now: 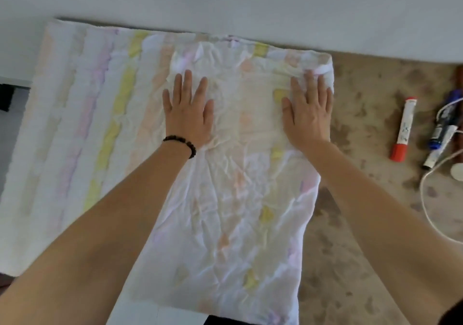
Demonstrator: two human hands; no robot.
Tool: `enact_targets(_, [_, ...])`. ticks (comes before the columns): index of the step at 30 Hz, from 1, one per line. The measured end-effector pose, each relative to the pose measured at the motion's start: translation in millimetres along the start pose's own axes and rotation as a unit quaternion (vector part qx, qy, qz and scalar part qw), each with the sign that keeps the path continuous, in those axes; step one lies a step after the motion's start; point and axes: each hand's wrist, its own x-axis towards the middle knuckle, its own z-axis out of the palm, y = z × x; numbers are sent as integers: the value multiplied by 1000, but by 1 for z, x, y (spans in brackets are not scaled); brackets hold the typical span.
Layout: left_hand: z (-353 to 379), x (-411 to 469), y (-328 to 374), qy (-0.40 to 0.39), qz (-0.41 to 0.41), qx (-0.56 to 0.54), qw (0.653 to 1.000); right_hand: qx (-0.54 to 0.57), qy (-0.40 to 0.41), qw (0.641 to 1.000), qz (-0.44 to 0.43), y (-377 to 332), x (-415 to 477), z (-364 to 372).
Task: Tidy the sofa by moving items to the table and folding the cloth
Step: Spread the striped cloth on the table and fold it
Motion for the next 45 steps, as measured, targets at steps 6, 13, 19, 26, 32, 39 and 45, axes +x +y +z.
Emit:
enact_targets(6, [-4,89,-12,-43,-13,43,998,-9,-35,999,26,19,29,-2])
enact_targets(13, [-1,96,-26,7,11,25,1000,-32,13,999,32,18,39,6])
enact_targets(19, [-3,96,-22,-7,9,65,998,-42,70,997,13,16,33,2])
enact_targets(26, [-5,-34,8,96,5,-37,995,-31,121,991,-41,-7,-33,-3])
enact_targets(32, [37,-207,-32,-42,40,8,998,39,47,998,4,-44,-215,20])
enact_targets(39, [56,-235,-86,-72,23,54,996,-43,-40,997,45,-60,-333,49])
enact_targets(45, [58,-295,-85,-19,36,-24,999,-19,-44,994,96,-70,-354,45])
